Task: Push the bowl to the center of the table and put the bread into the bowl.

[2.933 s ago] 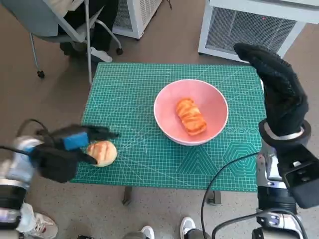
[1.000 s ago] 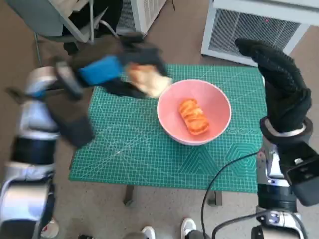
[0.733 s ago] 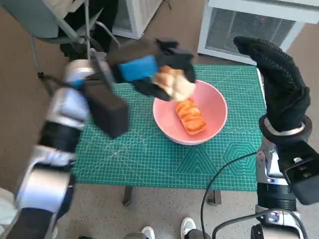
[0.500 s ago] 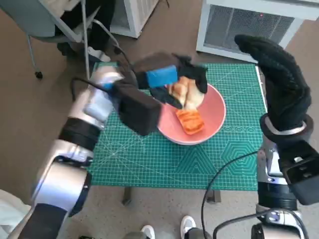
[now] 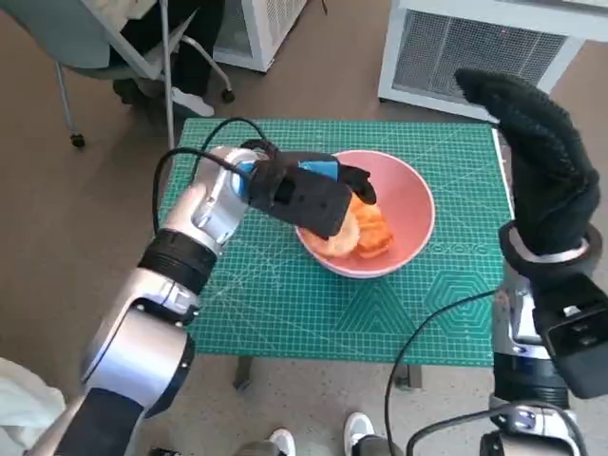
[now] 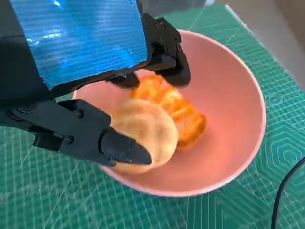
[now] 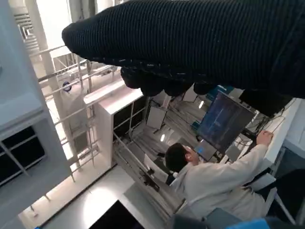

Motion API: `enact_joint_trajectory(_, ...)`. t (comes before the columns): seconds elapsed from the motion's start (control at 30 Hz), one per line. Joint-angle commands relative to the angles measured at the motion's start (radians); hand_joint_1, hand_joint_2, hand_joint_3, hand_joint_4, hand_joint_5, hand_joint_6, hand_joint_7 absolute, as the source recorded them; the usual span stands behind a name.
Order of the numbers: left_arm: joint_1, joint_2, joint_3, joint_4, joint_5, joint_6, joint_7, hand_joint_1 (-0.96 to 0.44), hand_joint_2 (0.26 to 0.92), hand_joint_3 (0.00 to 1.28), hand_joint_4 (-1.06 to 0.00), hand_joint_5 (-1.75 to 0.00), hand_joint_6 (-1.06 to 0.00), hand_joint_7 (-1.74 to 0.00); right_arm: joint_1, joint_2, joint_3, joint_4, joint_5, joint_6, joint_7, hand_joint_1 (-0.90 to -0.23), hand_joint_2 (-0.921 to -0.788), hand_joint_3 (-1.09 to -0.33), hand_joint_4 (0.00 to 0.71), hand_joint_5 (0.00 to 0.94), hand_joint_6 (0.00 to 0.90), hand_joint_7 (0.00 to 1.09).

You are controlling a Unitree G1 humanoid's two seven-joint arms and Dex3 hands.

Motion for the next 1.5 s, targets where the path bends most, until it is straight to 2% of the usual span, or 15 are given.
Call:
enact_joint_trajectory(0.03,0.014,0.013,0.060,-0.030,-0.057,-0.077,0.057,-0.39,0.920,0.06,-0.06,0.00,-0.16,-0.19,0.020,-0.005,-0.008,-0.011,-0.011,0.019,-0.014,-0.586,-0.921,-0.769,0.270,0.001,-0.001,0.62)
enact_joint_trajectory(0.13,0.031,0.014,0.101,-0.024,-0.097,-0.128,0.091,-0.42,0.921,0.05,-0.02,0.00,-0.13,-0.17,0.016,-0.006,-0.011,-0.011,-0.008,0.023,-0.017,-0.585,-0.921,-0.769,0.270,0.001,-0.001,0.62)
enact_joint_trajectory(0.43,0.093,-0.009,0.293,-0.027,-0.310,-0.294,0.152,-0.46,0.921,0.05,-0.01,0.00,-0.14,-0.16,-0.002,-0.002,-0.020,-0.023,-0.016,0.038,-0.040,-0.578,-0.921,-0.770,0.273,0.002,0.003,0.63)
enact_joint_trajectory(0.57,0.141,-0.049,0.378,-0.058,-0.406,-0.356,0.209,-0.46,0.921,0.11,-0.07,-0.03,-0.19,-0.17,-0.009,-0.001,-0.023,-0.031,-0.014,0.048,-0.050,-0.569,-0.921,-0.772,0.273,0.002,0.003,0.63)
enact_joint_trajectory(0.73,0.207,-0.143,0.483,-0.123,-0.553,-0.400,0.268,-0.51,0.921,0.20,-0.16,-0.05,-0.25,-0.18,-0.031,0.005,-0.024,-0.035,-0.019,0.068,-0.072,-0.568,-0.921,-0.771,0.276,0.003,0.003,0.63)
enact_joint_trajectory(1.0,0.303,-0.209,0.492,-0.311,-0.606,-0.411,0.324,-0.52,0.921,0.33,-0.24,-0.06,-0.26,-0.18,-0.065,0.018,-0.017,-0.022,-0.034,0.089,-0.099,-0.547,-0.921,-0.770,0.274,0.002,0.009,0.62)
enact_joint_trajectory(1.17,0.358,-0.219,0.488,-0.421,-0.643,-0.385,0.303,-0.52,0.921,0.36,-0.24,-0.05,-0.27,-0.19,-0.089,0.029,-0.011,-0.009,-0.047,0.105,-0.118,-0.550,-0.921,-0.769,0.276,0.003,0.019,0.62)
enact_joint_trajectory(1.5,0.415,-0.234,0.472,-0.538,-0.674,-0.340,0.292,-0.57,0.921,0.39,-0.23,-0.03,-0.26,-0.20,-0.103,0.038,-0.002,-0.024,-0.071,0.125,-0.137,-0.566,-0.921,-0.762,0.281,0.004,0.036,0.61)
